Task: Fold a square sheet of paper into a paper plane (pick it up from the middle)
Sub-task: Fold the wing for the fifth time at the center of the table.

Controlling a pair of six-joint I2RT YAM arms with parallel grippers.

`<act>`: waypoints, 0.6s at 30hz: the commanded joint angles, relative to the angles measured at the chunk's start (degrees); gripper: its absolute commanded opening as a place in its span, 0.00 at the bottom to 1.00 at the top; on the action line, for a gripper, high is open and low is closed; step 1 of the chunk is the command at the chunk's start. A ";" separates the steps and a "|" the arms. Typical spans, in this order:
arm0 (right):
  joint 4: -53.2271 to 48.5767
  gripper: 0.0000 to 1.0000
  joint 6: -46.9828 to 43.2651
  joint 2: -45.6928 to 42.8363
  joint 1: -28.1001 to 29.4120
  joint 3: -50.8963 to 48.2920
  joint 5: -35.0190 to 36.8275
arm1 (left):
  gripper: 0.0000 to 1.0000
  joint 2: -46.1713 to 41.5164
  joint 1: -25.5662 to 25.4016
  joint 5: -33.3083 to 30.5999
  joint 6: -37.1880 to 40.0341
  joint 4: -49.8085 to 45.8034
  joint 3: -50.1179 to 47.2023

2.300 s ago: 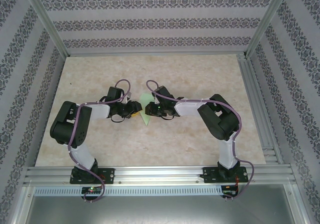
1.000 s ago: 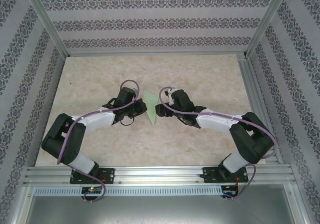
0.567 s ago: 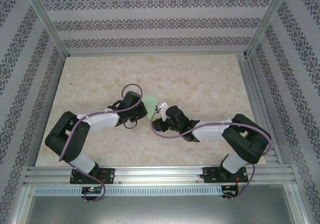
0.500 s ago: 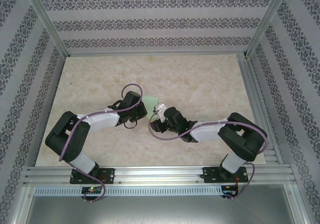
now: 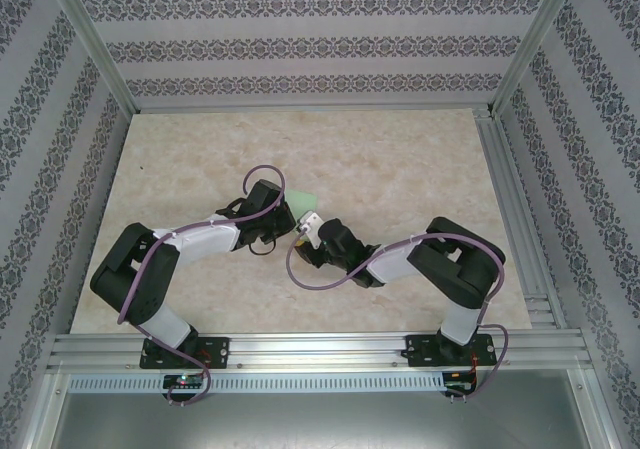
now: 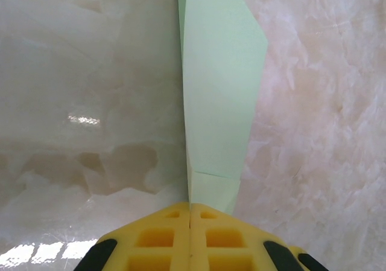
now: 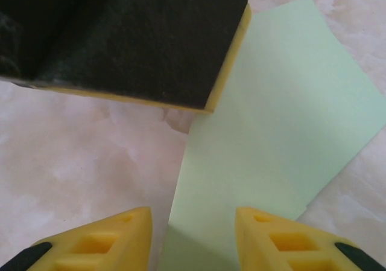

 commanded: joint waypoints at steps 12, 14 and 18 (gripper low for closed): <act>5.15 0.20 -2.99 1.84 0.50 -0.09 2.34 | 0.12 -1.05 0.35 1.93 -1.97 -0.45 1.60; 5.15 0.18 -3.26 1.50 0.50 -0.45 2.28 | 0.15 -0.87 0.77 2.07 -1.60 -0.41 1.58; 5.16 0.15 -4.19 0.69 0.51 -1.38 1.93 | 0.23 -0.40 2.32 2.46 -0.16 -0.68 1.82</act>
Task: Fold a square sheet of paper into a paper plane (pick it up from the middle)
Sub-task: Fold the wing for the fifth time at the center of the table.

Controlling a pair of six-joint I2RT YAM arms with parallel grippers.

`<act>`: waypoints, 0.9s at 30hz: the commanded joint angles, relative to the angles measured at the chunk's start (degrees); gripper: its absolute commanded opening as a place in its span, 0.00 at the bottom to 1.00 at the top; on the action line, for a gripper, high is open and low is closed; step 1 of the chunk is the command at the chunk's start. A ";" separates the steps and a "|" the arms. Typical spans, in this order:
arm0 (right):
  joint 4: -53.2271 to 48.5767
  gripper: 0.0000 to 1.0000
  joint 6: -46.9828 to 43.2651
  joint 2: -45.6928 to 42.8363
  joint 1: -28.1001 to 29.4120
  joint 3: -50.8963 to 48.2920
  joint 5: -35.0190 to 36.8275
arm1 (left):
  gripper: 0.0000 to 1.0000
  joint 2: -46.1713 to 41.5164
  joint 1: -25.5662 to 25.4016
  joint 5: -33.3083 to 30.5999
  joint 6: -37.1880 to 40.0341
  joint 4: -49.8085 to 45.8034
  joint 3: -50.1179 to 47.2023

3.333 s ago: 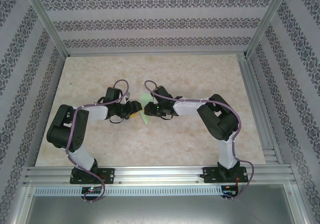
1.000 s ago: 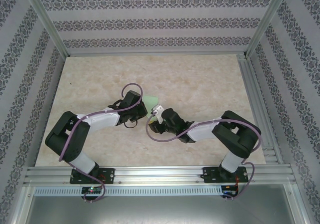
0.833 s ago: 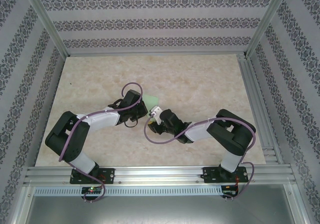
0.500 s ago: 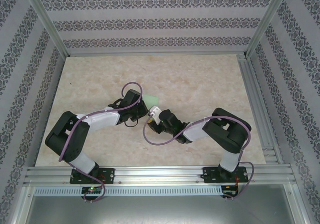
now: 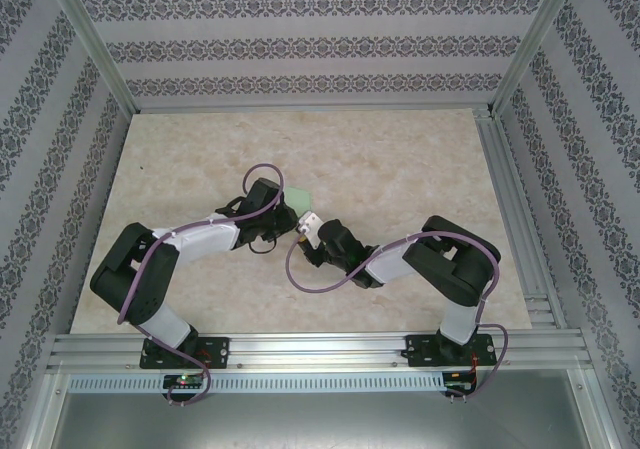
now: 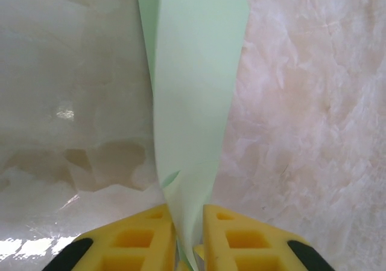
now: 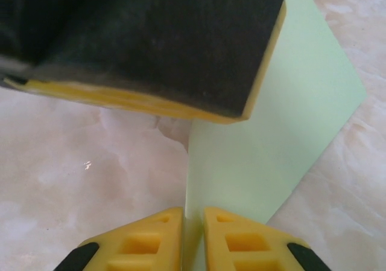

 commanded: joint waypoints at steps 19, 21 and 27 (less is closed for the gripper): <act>5.37 0.29 -1.73 -1.74 0.24 -1.93 -1.00 | 0.07 1.71 4.27 3.87 4.44 -1.25 1.73; 5.48 0.30 -1.92 -0.82 0.20 -1.00 -0.76 | 0.07 1.46 4.22 4.01 4.37 -1.77 1.80; 8.63 0.31 -3.13 1.97 0.16 0.80 0.45 | 0.06 0.82 4.18 4.54 4.18 -2.75 2.05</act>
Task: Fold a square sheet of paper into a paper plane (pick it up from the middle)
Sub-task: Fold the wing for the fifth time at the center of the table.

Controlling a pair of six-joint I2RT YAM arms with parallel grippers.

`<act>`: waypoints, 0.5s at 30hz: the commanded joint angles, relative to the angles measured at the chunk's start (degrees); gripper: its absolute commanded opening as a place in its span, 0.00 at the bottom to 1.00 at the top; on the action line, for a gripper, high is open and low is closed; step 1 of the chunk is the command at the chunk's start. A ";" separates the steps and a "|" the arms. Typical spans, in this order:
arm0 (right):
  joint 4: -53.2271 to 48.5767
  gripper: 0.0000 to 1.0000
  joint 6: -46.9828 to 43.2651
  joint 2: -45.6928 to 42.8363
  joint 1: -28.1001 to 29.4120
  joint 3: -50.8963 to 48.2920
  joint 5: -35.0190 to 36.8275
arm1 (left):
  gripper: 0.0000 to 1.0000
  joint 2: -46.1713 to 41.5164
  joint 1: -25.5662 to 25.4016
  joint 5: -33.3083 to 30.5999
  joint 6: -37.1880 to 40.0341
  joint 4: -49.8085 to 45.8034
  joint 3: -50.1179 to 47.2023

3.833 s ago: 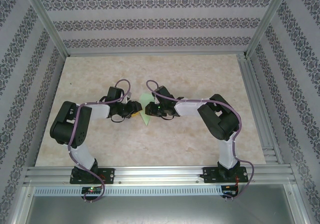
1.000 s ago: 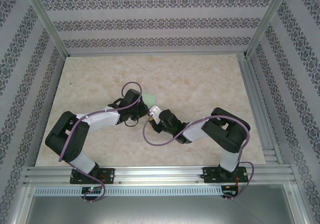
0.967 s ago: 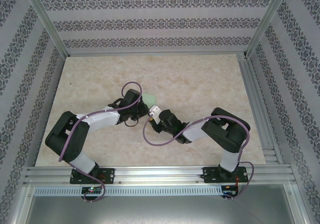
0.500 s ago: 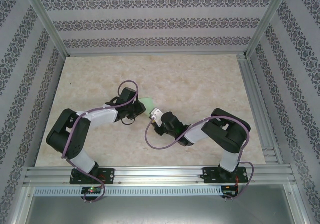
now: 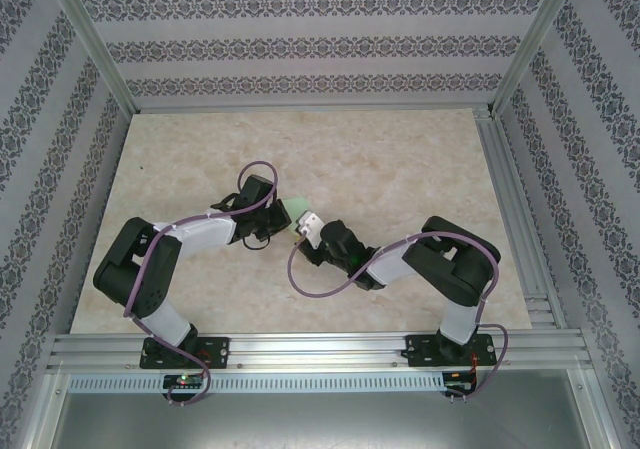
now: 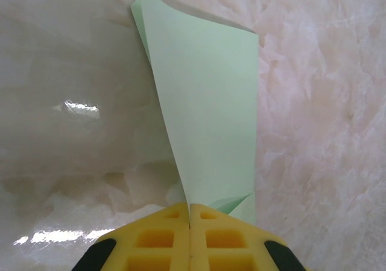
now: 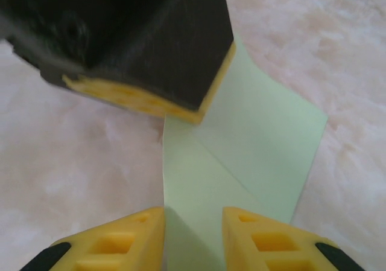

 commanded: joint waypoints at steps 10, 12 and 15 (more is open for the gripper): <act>3.94 0.30 -1.46 4.94 -0.02 3.82 0.42 | 0.06 -1.96 0.40 1.44 0.92 -2.19 1.76; 4.24 0.28 -1.10 5.02 -0.11 3.78 0.16 | 0.06 -1.95 0.34 1.49 0.78 -2.09 1.72; 4.27 0.23 -0.51 4.86 -0.11 3.56 -0.57 | 0.07 -2.01 0.39 1.22 0.79 -2.08 1.71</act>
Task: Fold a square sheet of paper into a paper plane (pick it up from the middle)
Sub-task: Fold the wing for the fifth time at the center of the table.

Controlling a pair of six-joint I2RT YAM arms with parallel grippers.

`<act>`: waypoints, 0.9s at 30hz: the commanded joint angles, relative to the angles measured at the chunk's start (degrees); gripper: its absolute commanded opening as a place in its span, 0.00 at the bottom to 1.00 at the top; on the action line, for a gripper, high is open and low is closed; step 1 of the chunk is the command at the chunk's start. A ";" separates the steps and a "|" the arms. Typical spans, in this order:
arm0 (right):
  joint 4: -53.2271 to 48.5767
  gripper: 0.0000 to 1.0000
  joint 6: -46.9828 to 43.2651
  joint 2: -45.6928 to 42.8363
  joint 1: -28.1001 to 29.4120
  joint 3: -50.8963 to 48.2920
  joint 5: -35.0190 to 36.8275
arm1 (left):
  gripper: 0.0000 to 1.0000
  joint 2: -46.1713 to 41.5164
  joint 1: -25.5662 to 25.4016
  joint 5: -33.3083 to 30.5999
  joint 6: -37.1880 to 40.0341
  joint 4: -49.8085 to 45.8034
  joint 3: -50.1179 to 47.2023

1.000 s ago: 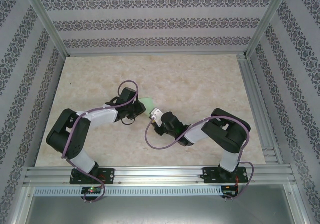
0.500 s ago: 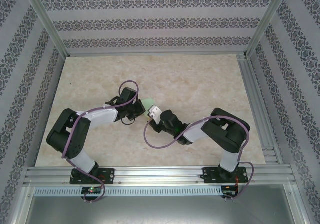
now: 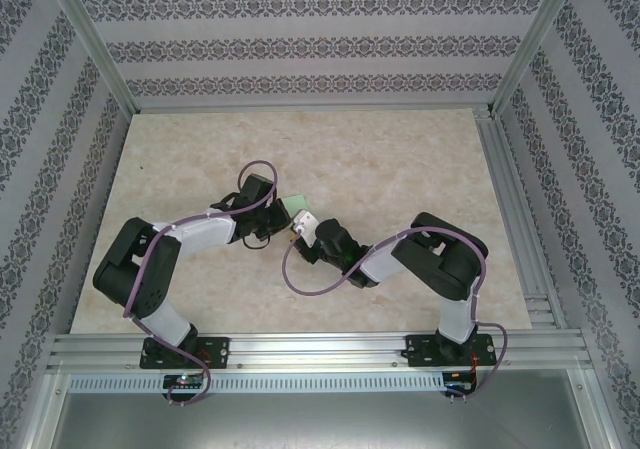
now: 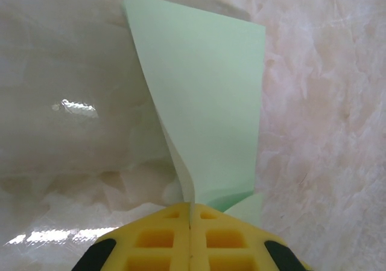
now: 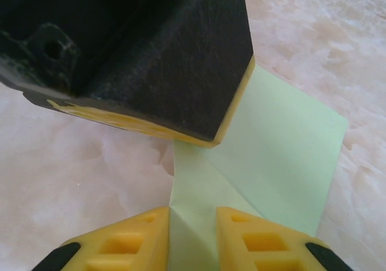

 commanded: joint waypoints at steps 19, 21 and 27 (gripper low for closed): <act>6.16 0.08 17.69 -3.00 -5.98 -3.16 -11.46 | 0.53 -8.05 4.24 -3.96 3.28 -5.09 -0.03; 7.15 0.07 21.20 -3.17 -7.25 -3.55 -13.63 | 0.59 -9.09 4.48 -4.36 3.79 -4.86 -0.47; 9.20 0.04 31.76 -2.88 -11.11 -4.18 -18.43 | 0.67 -9.78 4.54 -2.16 5.66 -1.02 -2.12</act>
